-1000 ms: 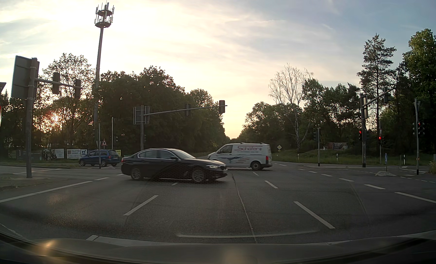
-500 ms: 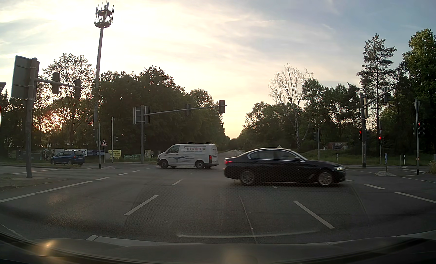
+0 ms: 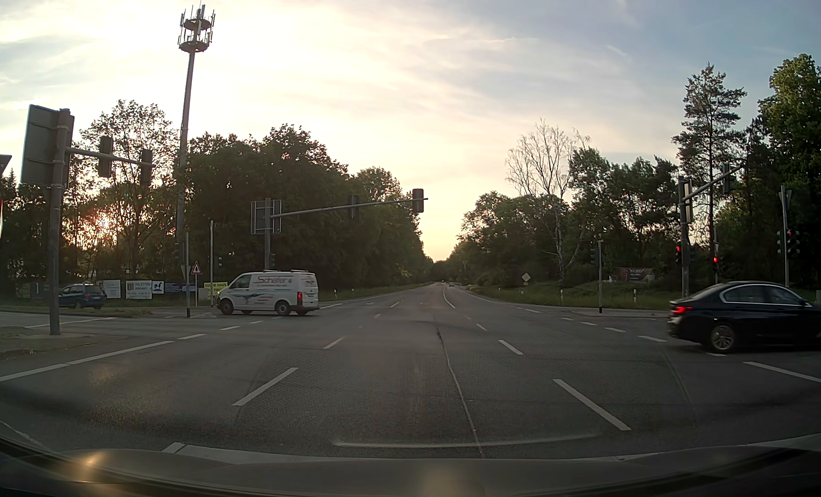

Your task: Follow the waypoints while adhering to traffic rules and regulations

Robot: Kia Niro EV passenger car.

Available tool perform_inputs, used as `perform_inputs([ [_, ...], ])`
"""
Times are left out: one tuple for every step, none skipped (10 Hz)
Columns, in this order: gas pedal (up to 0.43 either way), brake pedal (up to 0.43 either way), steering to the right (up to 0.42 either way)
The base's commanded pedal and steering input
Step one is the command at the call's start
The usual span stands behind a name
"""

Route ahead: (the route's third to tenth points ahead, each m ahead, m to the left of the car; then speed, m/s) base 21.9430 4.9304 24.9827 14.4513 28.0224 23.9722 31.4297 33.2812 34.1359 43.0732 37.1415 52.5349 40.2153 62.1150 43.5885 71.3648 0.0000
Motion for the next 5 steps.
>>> perform_inputs([
  [0.0, 0.378, 0.001],
  [0.0, 0.378, 0.001],
  [0.0, 0.384, 0.0],
  [0.0, 0.384, 0.001],
  [0.0, 0.384, 0.001],
])
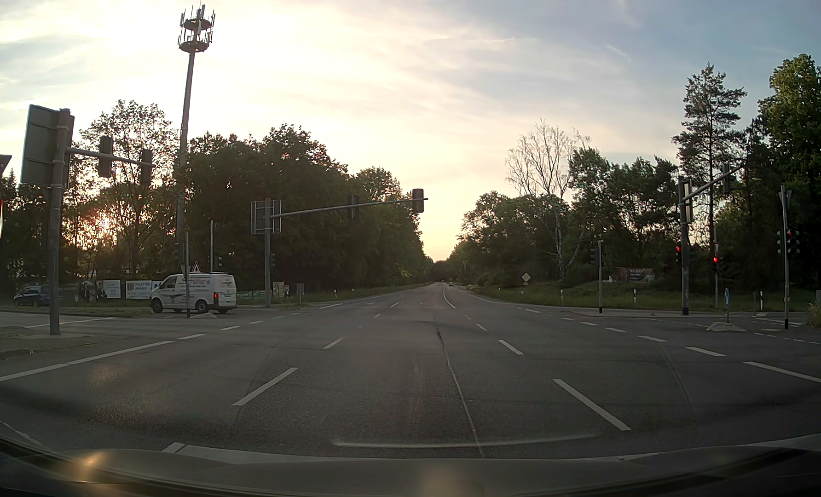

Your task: Follow the waypoints while adhering to traffic rules and regulations

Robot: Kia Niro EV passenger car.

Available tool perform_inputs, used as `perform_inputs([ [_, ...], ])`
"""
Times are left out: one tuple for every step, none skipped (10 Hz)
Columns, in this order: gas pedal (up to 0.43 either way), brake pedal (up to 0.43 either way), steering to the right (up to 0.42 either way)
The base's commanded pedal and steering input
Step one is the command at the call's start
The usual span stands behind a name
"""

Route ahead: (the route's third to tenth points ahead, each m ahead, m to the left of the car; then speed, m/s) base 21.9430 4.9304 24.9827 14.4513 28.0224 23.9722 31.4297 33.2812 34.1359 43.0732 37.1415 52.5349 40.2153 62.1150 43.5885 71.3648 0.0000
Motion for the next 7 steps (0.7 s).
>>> perform_inputs([
  [0.0, 0.384, 0.001],
  [0.0, 0.378, 0.001],
  [0.0, 0.384, 0.001],
  [0.0, 0.384, 0.001],
  [0.0, 0.384, 0.001],
  [0.0, 0.384, 0.001],
  [0.0, 0.396, 0.001],
])
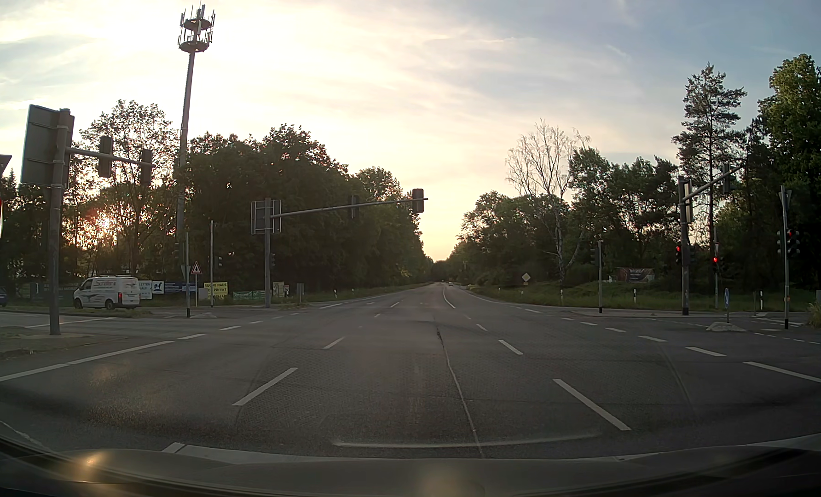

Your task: Follow the waypoints while adhering to traffic rules and regulations

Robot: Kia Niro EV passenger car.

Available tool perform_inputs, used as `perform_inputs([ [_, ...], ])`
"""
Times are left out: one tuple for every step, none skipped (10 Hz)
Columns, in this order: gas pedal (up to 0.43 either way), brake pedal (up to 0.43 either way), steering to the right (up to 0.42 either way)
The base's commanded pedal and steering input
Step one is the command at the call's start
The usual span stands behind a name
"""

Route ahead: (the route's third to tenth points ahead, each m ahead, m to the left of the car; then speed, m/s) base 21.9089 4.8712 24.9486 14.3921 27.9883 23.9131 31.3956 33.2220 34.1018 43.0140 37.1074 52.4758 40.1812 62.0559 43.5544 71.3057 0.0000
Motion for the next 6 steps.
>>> perform_inputs([
  [0.0, 0.415, 0.001],
  [0.0, 0.427, 0.001],
  [0.0, 0.433, 0.001],
  [0.0, 0.433, 0.001],
  [0.0, 0.433, 0.001],
  [0.0, 0.415, 0.001],
])
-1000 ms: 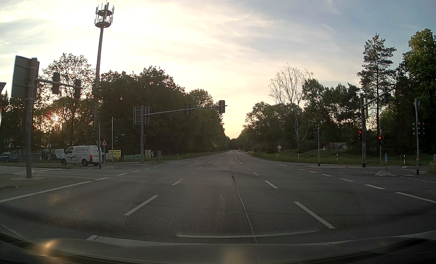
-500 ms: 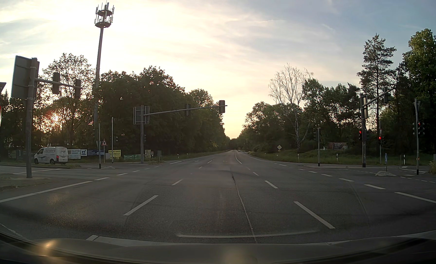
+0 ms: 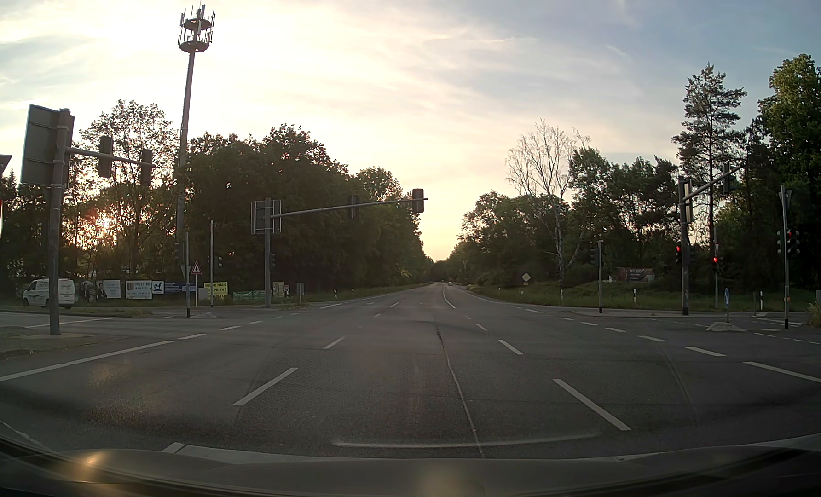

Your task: Follow the waypoints while adhering to traffic rules and regulations

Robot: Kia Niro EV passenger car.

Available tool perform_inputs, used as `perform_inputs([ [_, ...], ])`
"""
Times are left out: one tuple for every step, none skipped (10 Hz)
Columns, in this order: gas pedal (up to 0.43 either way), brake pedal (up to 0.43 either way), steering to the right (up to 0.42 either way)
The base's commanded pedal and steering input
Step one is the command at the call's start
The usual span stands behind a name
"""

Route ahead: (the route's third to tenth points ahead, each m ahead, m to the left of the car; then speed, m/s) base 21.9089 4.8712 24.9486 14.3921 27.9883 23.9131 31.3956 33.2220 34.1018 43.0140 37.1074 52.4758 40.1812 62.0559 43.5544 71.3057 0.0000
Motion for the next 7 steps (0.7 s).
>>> perform_inputs([
  [0.0, 0.402, 0.001],
  [0.0, 0.396, 0.001],
  [0.0, 0.39, 0.001],
  [0.0, 0.39, 0.001],
  [0.0, 0.39, 0.001],
  [0.0, 0.39, 0.001],
  [0.0, 0.39, 0.001],
])
